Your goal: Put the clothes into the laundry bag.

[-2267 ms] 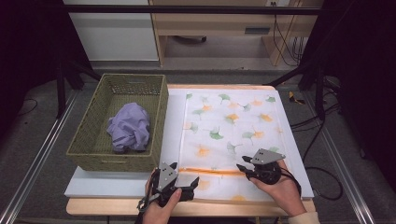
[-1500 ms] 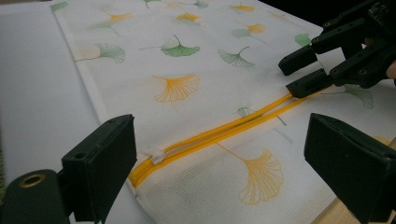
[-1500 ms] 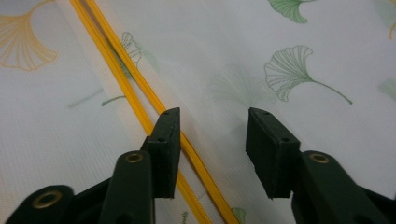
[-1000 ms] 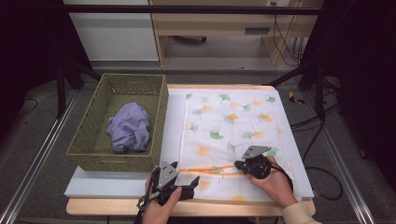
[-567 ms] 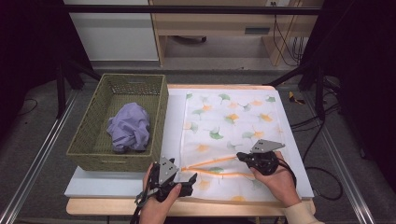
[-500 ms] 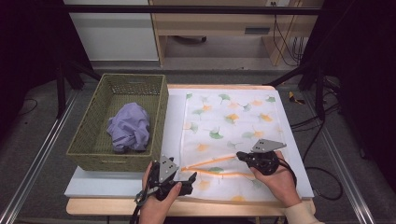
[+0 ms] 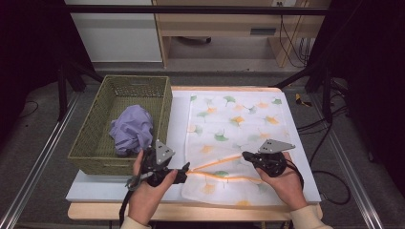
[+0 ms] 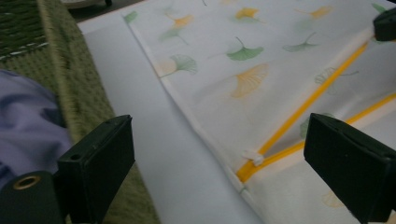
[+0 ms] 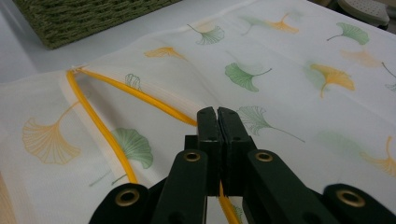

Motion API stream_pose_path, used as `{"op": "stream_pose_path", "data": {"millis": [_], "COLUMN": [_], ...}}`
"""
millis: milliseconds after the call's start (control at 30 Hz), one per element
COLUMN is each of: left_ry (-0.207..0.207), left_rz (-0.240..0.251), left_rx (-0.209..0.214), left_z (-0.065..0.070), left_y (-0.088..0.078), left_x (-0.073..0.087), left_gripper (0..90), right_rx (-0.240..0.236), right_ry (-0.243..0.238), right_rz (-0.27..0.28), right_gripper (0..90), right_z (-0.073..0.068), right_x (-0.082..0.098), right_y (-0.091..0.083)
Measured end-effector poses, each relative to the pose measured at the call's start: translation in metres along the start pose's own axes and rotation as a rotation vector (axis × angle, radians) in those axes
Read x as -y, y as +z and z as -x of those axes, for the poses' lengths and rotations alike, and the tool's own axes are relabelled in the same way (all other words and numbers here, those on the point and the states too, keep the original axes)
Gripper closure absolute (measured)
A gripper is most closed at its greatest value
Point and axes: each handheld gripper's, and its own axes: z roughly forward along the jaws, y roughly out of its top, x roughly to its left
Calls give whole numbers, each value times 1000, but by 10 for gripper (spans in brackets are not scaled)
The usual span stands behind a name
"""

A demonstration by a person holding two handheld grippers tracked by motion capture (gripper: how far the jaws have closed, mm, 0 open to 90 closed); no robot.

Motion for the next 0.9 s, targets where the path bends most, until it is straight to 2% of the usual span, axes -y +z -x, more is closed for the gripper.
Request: {"op": "stream_pose_path", "data": {"millis": [100,233,300,533,600,667,733,833,900], "left_ry": [-15,-15,-32,-81,-78,-58,-58,-96,-102], "left_rz": [12,18,14,1,-13,-28,-18,-1,-1], "left_rx": [-44,-97,-108,-153,-152,-152,-166,-172,-177], "left_z": [-21,-50,-63,-99,-107,-115,-124,-139,-148], "left_y": [-11,-22,-22,-17,-15,-12,-11,-7,-2], "left_x": [-9,-22,-26,-33,-35,-37,-39,-40,-41], "left_gripper": [81,83,81,81,85,106,109,106,103], "right_rx": [-1,-8,-7,-11,-11,-8,-7,-8,-10], "right_ry": [1,0,-1,6,4,4,7,14,16], "right_rz": [-7,-13,-16,-15,-20,-21,-20,-24,-27], "right_gripper": [888,888,888,888,888,888,888,888,888], "right_z": [-1,-2,-2,-1,-2,-2,-2,-2,-2], "right_x": [1,2,2,2,2,2,2,3,3], "right_y": [1,4,4,3,3,3,2,3,3]}}
